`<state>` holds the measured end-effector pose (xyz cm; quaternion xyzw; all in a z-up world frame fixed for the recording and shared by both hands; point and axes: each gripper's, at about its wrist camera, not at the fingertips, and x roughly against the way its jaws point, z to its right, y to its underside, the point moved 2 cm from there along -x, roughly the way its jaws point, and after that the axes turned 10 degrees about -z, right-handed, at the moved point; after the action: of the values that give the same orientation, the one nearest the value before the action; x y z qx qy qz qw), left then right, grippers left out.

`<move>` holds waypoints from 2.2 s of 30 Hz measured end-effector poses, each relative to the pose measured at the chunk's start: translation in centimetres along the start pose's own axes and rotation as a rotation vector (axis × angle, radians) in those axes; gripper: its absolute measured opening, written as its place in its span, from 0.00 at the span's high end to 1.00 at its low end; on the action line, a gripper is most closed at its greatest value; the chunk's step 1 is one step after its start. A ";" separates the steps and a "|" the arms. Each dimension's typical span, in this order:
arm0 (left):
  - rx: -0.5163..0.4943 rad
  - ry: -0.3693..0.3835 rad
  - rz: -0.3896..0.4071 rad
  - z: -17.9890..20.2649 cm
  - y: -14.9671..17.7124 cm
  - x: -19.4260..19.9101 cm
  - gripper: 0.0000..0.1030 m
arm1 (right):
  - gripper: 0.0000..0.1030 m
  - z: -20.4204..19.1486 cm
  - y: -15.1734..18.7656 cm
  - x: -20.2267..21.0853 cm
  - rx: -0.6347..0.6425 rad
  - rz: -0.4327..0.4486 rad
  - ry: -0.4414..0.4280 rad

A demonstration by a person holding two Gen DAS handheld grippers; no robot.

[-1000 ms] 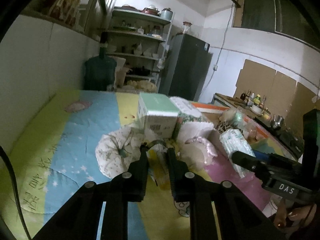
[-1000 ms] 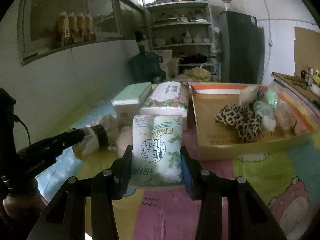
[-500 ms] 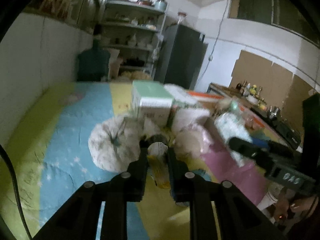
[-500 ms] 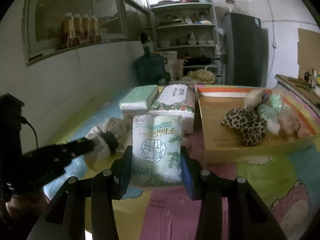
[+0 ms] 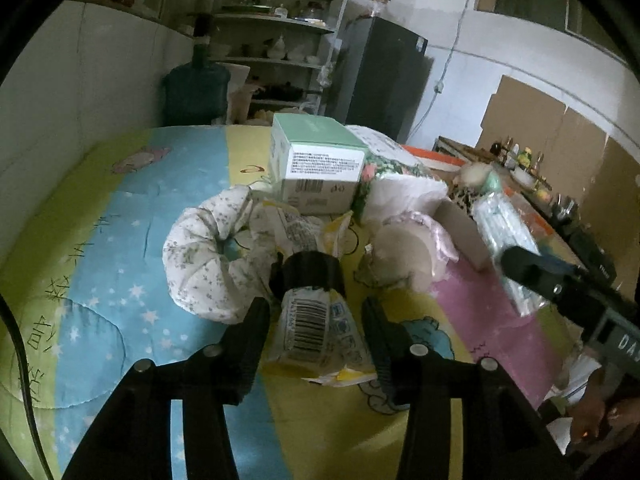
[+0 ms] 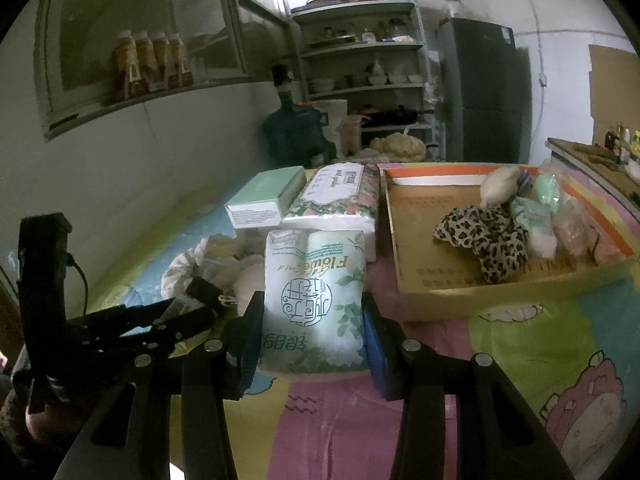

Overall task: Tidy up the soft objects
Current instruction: 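Lift the barcoded snack bag with the left tool while the right tool holds the tissue packet, then carry the snack bag and tissue packet over the orange-rimmed tray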

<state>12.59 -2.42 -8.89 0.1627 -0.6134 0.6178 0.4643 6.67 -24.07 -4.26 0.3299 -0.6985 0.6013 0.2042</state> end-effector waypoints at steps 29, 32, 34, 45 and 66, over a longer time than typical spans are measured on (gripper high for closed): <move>-0.052 0.008 0.195 2.6 -3.0 6.1 0.66 | 0.55 0.3 -2.1 2.2 0.029 0.081 -0.001; -0.070 0.026 0.208 3.8 -4.0 6.3 0.66 | 0.55 1.0 -2.7 2.7 0.027 0.095 0.010; -0.081 0.041 0.212 4.6 -4.6 6.2 0.66 | 0.55 1.6 -3.0 3.0 0.022 0.102 0.017; -0.139 0.115 0.204 10.1 -8.0 3.9 0.66 | 0.55 5.6 -4.3 4.6 -0.007 0.140 0.077; -0.151 0.168 0.137 16.9 -12.9 -3.3 0.66 | 0.55 14.7 -6.7 4.4 -0.085 0.152 0.137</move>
<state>18.02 -21.44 -0.33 0.0327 -0.6268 0.6115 0.4818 10.02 -39.72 0.62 0.2249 -0.7309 0.6059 0.2190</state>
